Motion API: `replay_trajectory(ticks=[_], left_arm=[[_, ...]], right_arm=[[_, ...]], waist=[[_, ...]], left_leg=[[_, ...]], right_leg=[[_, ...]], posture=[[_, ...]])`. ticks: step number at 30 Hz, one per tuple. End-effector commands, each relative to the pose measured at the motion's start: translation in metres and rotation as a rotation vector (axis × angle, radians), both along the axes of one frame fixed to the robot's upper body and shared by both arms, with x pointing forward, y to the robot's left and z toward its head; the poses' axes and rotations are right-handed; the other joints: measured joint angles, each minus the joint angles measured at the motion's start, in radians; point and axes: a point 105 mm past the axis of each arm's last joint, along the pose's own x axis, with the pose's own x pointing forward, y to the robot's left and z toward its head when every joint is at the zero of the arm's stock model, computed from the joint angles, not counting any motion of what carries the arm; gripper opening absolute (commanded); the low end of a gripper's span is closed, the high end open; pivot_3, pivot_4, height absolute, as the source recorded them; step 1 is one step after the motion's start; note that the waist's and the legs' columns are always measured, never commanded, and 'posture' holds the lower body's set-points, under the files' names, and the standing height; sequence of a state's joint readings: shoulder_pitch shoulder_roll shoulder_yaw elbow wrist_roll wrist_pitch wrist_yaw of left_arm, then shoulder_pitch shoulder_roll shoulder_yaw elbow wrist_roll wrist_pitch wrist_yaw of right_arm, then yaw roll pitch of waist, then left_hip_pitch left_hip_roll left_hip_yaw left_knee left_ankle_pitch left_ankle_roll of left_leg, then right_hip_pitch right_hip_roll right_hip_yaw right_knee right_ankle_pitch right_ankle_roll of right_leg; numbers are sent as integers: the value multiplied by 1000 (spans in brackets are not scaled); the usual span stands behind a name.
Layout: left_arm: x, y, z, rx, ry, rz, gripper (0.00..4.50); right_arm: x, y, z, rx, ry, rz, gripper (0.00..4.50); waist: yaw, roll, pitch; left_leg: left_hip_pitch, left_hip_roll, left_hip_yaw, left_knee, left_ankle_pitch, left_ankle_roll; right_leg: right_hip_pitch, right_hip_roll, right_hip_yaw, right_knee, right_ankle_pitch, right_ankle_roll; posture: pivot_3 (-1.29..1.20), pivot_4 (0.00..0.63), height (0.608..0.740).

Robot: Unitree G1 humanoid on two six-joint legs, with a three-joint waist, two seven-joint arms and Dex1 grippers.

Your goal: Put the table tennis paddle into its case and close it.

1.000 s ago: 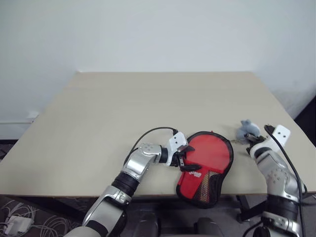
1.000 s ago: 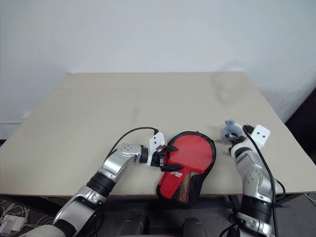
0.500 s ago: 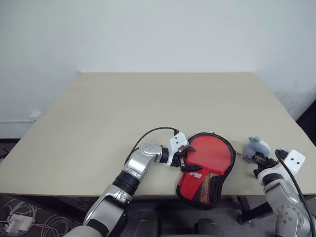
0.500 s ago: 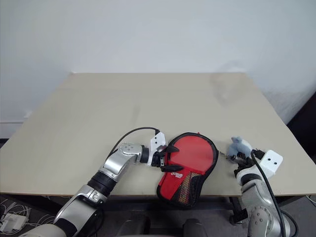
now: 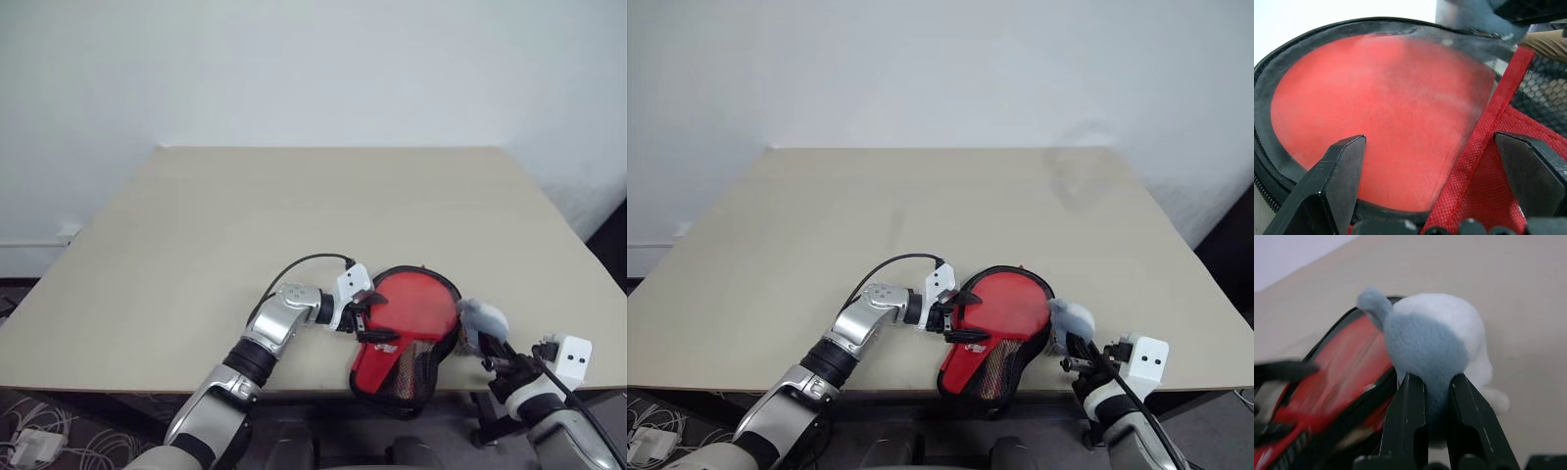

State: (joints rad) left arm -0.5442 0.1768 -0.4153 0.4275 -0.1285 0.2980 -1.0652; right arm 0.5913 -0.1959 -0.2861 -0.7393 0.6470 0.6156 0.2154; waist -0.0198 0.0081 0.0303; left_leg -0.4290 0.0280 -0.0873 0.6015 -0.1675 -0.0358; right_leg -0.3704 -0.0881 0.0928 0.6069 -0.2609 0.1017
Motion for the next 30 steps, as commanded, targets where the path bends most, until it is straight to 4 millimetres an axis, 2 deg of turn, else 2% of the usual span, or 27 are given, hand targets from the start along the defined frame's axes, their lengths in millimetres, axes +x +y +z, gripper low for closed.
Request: replay_trajectory(ticks=[1, 5, 10, 22, 26, 30], left_arm=[[-15, 15, -48, 166, 144, 21, 4500], [-14, 15, -48, 168, 147, 21, 4500], [-15, 14, -49, 171, 148, 18, 4500], [-16, 15, -50, 186, 150, 6, 4500], [-16, 16, -51, 190, 149, 2, 4500], [-16, 16, -50, 194, 148, -6, 4500]], right_arm=[[-9, 14, 9, 40, -39, 114, 69], [-9, -3, 7, 18, -34, 47, 67], [-20, -10, 3, 3, -19, 35, 66], [-55, 7, 1, 9, 21, 166, 66], [-68, 11, -12, 45, 92, 227, 66], [-76, 11, -15, 49, 111, 243, 65]], waist=[[-1, -1, -1], [-1, -4, -1], [0, -6, -1], [0, -5, -2], [0, -6, -2], [0, -6, -3]], left_leg=[[0, 0, 0, -1, 0, 0], [0, 0, 1, -3, 0, -1], [0, 0, 0, -2, 0, -1], [1, 1, 1, -2, -1, -1], [0, 0, 1, -2, -1, -1], [0, 0, 2, -2, -1, -1]], right_leg=[[0, 0, 0, 0, -1, -1], [-2, 0, 0, 0, -3, -1], [-1, 0, -1, 0, -3, -1], [0, -2, -1, 0, -3, -1], [0, -3, -1, 0, -3, -1], [0, -3, -2, 0, -3, 0]], posture=[[0, 0, 740], [0, 0, 740], [0, 0, 740], [0, 0, 740], [0, 0, 740], [0, 0, 740]])
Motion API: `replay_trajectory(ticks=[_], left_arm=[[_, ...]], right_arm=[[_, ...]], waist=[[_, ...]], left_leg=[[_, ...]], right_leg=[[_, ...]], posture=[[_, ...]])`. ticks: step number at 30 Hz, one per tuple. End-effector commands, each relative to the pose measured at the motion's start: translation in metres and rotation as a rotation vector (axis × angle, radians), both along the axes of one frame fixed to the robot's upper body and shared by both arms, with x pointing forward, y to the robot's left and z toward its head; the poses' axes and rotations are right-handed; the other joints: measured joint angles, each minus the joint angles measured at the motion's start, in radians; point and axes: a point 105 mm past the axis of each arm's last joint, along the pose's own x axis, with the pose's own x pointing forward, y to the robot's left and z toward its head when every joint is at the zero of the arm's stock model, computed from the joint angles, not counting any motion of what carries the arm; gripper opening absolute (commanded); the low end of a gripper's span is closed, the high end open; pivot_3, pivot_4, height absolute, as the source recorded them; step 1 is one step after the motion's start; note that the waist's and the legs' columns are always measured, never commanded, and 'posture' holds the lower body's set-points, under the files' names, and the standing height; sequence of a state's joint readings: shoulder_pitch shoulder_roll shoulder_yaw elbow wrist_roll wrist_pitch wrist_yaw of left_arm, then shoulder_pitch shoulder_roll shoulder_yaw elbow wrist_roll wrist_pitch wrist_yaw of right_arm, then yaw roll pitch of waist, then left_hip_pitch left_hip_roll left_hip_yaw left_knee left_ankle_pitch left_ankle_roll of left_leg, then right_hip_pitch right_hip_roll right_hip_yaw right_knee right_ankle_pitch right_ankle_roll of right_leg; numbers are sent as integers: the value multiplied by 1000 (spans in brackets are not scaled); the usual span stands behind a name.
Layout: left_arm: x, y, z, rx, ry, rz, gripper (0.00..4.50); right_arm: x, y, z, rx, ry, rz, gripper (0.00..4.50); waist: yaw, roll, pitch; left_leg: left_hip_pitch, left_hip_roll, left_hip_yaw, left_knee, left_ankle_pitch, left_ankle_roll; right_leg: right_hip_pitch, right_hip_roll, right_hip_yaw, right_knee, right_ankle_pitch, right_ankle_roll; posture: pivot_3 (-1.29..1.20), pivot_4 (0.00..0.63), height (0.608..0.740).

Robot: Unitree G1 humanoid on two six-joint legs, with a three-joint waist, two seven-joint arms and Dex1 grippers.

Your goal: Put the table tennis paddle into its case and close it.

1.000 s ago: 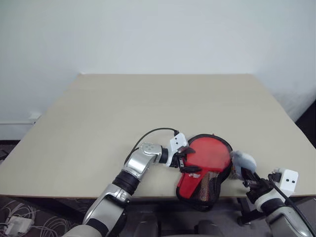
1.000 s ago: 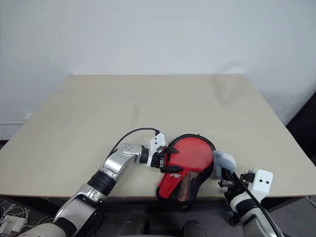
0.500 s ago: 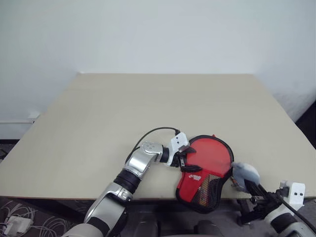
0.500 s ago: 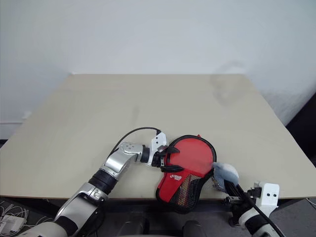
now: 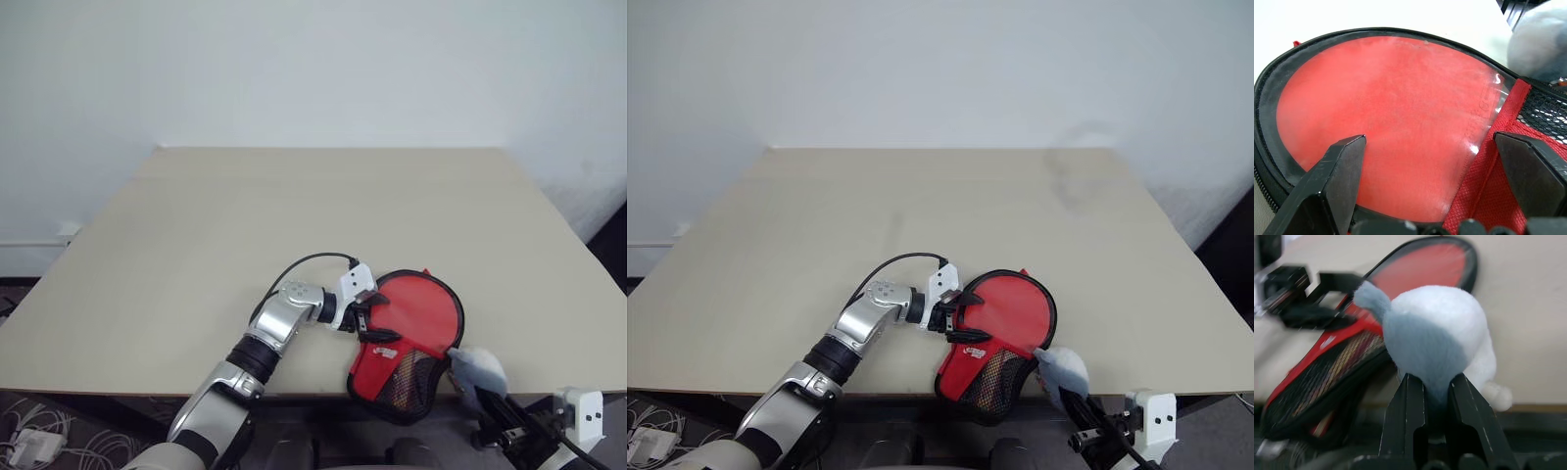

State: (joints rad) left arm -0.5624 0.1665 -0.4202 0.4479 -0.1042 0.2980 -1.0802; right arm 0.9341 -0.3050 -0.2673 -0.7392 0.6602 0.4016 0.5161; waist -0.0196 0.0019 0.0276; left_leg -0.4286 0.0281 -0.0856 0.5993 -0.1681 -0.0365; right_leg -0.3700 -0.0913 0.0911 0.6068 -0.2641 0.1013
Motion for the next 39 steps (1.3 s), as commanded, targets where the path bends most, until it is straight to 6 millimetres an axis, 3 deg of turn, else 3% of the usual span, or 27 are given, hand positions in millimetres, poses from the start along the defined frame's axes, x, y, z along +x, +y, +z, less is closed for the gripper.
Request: replay_trajectory(ticks=[1, 6, 11, 16, 21, 34, 39], left_arm=[[-17, 19, -50, 175, 150, 15, 4500], [-16, 19, -50, 179, 149, 14, 4500], [-13, 20, -49, 185, 144, 17, 4500], [-12, 20, -49, 187, 140, 19, 4500], [-10, 19, -48, 185, 139, 28, 4500], [-7, 18, -47, 177, 136, 47, 4500], [-7, 16, -47, 171, 140, 48, 4500]], right_arm=[[-14, 2, -7, 12, 53, 34, 64], [-9, -15, -9, -36, 4, -78, 63], [5, -39, 9, -35, -158, -276, 47], [21, -36, 19, 73, -178, -283, 46], [35, -37, 14, 41, -127, -272, 46], [53, -43, 26, 109, -154, -318, 4473], [59, -54, 48, 84, -227, -312, 4473]], waist=[[0, 0, 0], [1, -1, -1], [0, 0, -1], [-1, 1, -1], [0, 1, -1], [-1, -2, -2], [-2, -6, -3]], left_leg=[[0, 0, 0, 0, 0, 0], [0, 0, 0, 0, 0, 0], [0, 0, 0, 0, 0, 0], [0, -1, 3, 0, 0, 0], [0, 0, 1, 0, 0, 0], [1, 1, 0, 5, 0, 0], [0, 2, 1, 6, 0, 0]], right_leg=[[0, 0, 0, 0, 0, 0], [0, -1, 0, 0, 0, 0], [1, -2, -1, 0, 0, 0], [0, -13, -14, 0, 0, 0], [0, -14, -20, 1, 0, 0], [2, -14, -22, 1, 0, 0], [2, -14, -23, -1, 0, 0]], posture=[[0, 0, 740], [0, 0, 740], [0, 0, 740], [0, 0, 740], [0, 0, 740], [0, 0, 740], [0, 0, 740]])
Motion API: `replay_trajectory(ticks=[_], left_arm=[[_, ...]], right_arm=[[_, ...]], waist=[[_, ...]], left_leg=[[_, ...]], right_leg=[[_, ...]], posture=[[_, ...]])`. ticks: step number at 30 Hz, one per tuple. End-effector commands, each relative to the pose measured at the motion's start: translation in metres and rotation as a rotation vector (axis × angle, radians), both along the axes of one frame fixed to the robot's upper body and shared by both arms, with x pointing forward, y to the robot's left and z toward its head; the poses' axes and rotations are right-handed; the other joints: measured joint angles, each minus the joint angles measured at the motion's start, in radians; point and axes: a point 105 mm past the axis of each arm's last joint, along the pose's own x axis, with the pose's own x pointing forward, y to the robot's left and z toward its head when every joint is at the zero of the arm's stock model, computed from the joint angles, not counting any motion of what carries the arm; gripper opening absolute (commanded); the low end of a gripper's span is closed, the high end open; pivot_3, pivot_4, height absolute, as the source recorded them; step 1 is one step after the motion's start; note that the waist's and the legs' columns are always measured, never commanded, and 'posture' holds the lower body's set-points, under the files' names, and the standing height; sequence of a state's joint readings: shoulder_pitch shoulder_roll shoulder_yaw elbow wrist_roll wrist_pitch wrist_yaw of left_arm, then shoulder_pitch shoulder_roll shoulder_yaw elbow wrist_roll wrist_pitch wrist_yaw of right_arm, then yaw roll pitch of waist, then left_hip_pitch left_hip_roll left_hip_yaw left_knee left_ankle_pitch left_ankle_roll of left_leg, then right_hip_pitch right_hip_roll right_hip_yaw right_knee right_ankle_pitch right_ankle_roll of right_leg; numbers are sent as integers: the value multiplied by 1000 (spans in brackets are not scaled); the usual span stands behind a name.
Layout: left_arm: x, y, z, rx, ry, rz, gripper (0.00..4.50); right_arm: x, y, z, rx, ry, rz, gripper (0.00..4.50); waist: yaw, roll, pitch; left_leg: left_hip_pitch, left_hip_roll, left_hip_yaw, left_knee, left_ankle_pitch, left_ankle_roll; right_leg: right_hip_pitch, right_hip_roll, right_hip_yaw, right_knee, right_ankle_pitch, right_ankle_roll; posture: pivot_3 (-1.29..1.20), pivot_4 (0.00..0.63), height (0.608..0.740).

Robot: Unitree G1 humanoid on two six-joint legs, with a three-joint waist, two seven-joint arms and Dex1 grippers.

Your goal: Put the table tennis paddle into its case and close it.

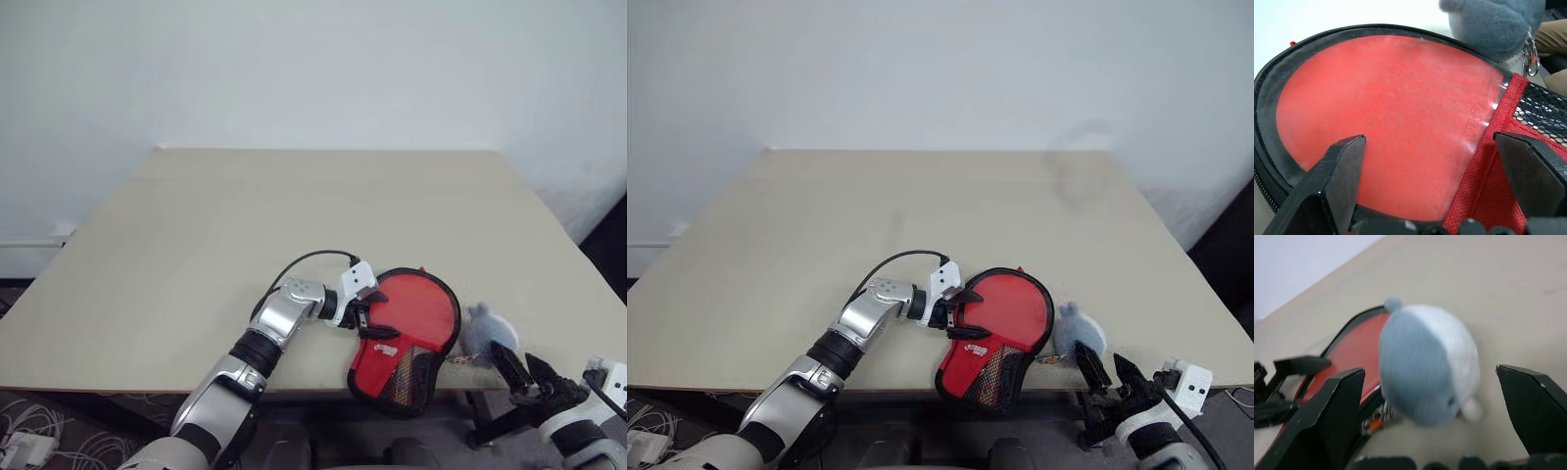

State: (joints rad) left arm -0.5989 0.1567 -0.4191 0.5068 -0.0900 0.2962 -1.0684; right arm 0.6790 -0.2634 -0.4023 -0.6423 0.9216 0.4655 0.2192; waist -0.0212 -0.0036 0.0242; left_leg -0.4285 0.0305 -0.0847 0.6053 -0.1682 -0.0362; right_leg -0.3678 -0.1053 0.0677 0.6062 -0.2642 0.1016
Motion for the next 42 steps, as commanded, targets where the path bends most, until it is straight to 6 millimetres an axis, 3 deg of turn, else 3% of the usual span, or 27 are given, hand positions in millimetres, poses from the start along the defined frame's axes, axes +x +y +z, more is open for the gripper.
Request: replay_trajectory(ticks=[1, 8, 18, 24, 27, 30, 36, 40, 42], left_arm=[[-15, 15, -45, 140, 138, 32, 4500], [-15, 10, -45, 127, 144, 34, 4500], [-16, 8, -45, 118, 151, 47, 4500], [-15, 11, -45, 120, 147, 65, 4500], [-15, 11, -46, 119, 145, 70, 4500], [-15, 12, -46, 119, 146, 71, 4500], [-17, 13, -47, 121, 151, 74, 4500], [-17, 15, -48, 124, 154, 79, 4500], [-17, 17, -48, 127, 155, 83, 4500]], right_arm=[[11, -11, 37, -63, -126, 26, 4473], [30, -30, 53, -148, -39, 190, 4473], [57, -23, 14, -190, 140, 414, 4473], [59, -18, -9, -148, 228, 461, 4473], [57, -16, -11, -128, 238, 475, 4473], [57, -17, -3, -100, 199, 462, 3888], [47, -20, 17, -36, 100, 413, 1887], [26, -2, 16, 28, 92, 438, 799], [16, 10, 12, 56, 98, 450, 517]], waist=[[-1, 0, 0], [1, 3, 2], [0, 3, 3], [1, 3, 2], [1, 3, 2], [1, 3, 2], [1, 3, 2], [1, 3, 2], [0, 3, 2]], left_leg=[[0, 0, 1, 1, 0, 0], [1, 0, 7, 7, -2, 3], [1, -1, 8, 13, -2, 4], [1, -2, 8, 12, -2, 4], [1, -2, 8, 12, -2, 4], [1, -2, 8, 12, -2, 4], [1, -2, 8, 12, -2, 4], [1, -2, 7, 10, -2, 4], [1, -2, 7, 9, -2, 4]], right_leg=[[1, -1, 0, -1, 0, 0], [2, -3, 0, 0, 0, 0], [4, -5, -1, -2, 0, 0], [4, -5, -1, -1, 0, 0], [4, -5, -1, -1, 0, 0], [4, -5, -1, -1, 0, 0], [4, -5, -1, -1, 0, 0], [4, -5, -2, 0, 0, 0], [3, -5, -2, 0, 0, 0]], posture=[[0, 0, 740], [0, 0, 740], [0, 0, 740], [0, 0, 740], [0, 0, 740], [0, 0, 740], [0, 0, 740], [0, 0, 740], [0, 0, 740]])
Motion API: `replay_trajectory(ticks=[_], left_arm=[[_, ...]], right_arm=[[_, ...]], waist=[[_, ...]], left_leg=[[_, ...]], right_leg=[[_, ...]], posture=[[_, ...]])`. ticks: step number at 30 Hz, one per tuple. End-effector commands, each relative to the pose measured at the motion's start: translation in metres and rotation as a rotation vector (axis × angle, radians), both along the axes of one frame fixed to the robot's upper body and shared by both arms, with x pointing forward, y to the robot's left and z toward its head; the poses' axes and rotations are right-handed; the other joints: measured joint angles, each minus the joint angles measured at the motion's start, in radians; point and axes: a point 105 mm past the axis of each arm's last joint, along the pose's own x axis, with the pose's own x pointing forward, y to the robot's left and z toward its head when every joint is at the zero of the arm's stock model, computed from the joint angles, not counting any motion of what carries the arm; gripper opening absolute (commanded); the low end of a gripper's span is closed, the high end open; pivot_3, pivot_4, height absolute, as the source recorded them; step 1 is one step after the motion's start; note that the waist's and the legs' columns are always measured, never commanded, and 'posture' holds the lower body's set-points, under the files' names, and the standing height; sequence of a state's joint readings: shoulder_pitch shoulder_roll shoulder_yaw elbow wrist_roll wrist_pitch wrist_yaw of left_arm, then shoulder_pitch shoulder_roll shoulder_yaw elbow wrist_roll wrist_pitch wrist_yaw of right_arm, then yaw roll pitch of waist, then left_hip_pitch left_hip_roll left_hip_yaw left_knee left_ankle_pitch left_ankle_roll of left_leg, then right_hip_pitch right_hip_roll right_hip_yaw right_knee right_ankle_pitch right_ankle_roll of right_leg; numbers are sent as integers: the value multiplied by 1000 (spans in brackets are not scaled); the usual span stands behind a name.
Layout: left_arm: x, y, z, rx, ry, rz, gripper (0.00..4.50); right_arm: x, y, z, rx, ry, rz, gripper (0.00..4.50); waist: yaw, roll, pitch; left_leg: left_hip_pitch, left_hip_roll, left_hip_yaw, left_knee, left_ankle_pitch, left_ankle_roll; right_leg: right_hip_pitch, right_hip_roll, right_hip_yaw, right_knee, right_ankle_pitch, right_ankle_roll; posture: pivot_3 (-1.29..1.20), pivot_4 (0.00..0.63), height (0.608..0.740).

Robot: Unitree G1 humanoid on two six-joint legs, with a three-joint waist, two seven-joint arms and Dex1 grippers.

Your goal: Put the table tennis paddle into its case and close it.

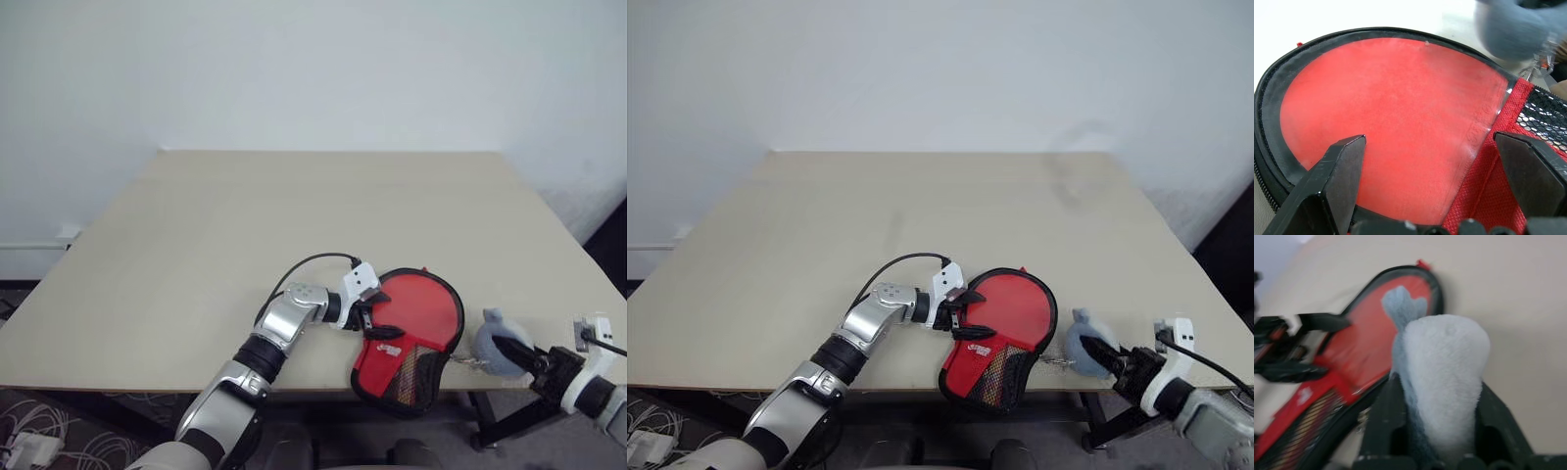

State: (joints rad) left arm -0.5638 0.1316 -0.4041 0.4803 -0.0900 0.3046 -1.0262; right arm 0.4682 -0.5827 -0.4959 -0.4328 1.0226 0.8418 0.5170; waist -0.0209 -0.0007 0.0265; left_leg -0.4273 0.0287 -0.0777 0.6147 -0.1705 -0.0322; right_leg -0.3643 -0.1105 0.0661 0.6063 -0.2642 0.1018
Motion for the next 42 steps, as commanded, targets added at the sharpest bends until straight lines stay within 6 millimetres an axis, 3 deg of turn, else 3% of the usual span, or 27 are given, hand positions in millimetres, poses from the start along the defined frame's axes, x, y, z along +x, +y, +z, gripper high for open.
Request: replay_trajectory(ticks=[1, 8, 23, 27, 30, 42], left_arm=[[-15, 23, -46, 154, 155, 43, 4500], [-15, 25, -46, 165, 158, 40, 4500], [-14, 27, -46, 171, 169, 38, 4500], [-14, 27, -45, 173, 170, 34, 4500], [-14, 27, -46, 175, 172, 33, 4500], [-14, 23, -45, 164, 182, 39, 4500]], right_arm=[[-8, 20, 12, 40, -54, 30, 430], [-27, 56, -4, 117, -3, 60, 378], [-82, 72, -20, 18, 103, 120, 351], [-95, 62, -42, -51, 146, 190, 351], [-100, 52, -49, -75, 140, 226, 350], [-79, 21, -16, -79, -44, 166, 326]], waist=[[0, 0, 0], [-5, 1, 0], [-1, 1, 1], [-3, 2, 1], [-6, 7, 1], [0, 7, 1]], left_leg=[[0, 0, 0, 0, 0, 0], [-1, 2, 0, 0, 0, 0], [-1, 3, 0, -3, -4, 0], [-2, 4, 0, -2, -4, 0], [-2, 8, -5, -5, -5, 2], [-2, 6, -3, -4, -7, 3]], right_leg=[[0, 0, 0, 0, 0, 0], [-1, -1, 0, -1, 0, 0], [-1, -12, -16, -1, 0, 0], [-1, -13, -19, -4, 0, 0], [8, -12, -27, -21, 0, 0], [9, -13, -28, -21, 0, 0]], posture=[[0, 0, 740], [0, 0, 740], [0, 0, 740], [0, 0, 740], [0, 0, 740], [0, 0, 740]])
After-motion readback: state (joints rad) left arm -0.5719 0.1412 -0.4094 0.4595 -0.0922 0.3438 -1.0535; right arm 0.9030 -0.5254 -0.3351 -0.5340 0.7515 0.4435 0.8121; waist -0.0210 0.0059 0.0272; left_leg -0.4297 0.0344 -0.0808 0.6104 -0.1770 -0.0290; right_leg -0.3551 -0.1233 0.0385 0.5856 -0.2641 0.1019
